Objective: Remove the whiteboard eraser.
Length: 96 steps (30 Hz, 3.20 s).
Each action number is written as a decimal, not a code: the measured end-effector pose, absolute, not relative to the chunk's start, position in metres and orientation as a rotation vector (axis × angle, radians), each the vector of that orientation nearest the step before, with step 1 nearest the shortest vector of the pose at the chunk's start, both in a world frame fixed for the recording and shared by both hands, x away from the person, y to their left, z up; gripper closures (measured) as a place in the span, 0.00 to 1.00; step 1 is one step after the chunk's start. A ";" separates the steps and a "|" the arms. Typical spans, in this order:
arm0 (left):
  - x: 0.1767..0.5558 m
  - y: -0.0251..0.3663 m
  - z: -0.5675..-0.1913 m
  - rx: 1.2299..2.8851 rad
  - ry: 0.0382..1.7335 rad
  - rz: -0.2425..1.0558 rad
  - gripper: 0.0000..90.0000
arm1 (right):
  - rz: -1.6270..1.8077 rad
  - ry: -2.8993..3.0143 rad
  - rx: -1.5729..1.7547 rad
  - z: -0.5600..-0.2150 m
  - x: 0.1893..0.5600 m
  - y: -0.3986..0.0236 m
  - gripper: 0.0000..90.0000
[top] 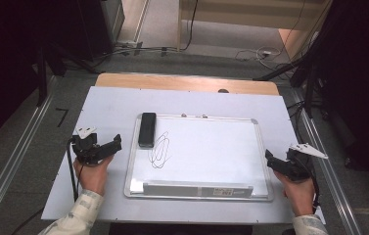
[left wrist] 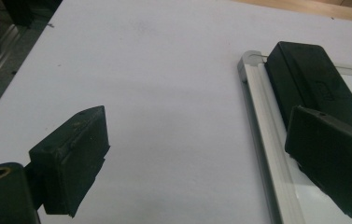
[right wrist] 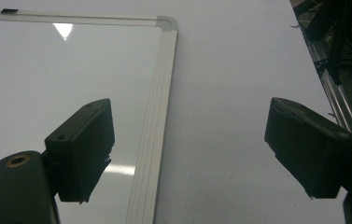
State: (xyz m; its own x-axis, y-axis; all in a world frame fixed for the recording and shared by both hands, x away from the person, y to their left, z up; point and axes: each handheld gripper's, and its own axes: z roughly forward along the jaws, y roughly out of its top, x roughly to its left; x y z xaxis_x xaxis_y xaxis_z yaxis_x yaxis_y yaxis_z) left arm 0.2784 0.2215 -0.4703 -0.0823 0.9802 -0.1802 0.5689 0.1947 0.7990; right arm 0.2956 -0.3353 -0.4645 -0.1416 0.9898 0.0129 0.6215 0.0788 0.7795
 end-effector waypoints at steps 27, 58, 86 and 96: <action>0.340 0.154 -0.464 1.573 1.673 0.684 0.09 | 0.880 1.830 1.600 -0.466 0.297 -0.335 0.16; 0.387 0.121 -0.481 1.675 1.689 0.635 0.36 | 0.876 1.843 1.601 -0.468 0.298 -0.335 0.16; 0.394 0.117 -0.489 1.668 1.744 0.665 0.43 | 0.879 1.842 1.602 -0.467 0.297 -0.336 0.16; 0.394 0.119 -0.489 1.686 1.720 0.665 0.43 | 0.876 1.839 1.604 -0.467 0.298 -0.336 0.16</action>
State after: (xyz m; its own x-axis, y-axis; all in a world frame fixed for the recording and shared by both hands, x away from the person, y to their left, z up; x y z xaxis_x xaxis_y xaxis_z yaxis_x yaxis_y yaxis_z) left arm 0.3939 0.1186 -0.4889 0.0191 0.9958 -0.0892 0.6767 0.0528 0.7343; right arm 0.2976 -0.3361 -0.4675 -0.1442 0.9894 0.0173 0.6369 0.0794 0.7669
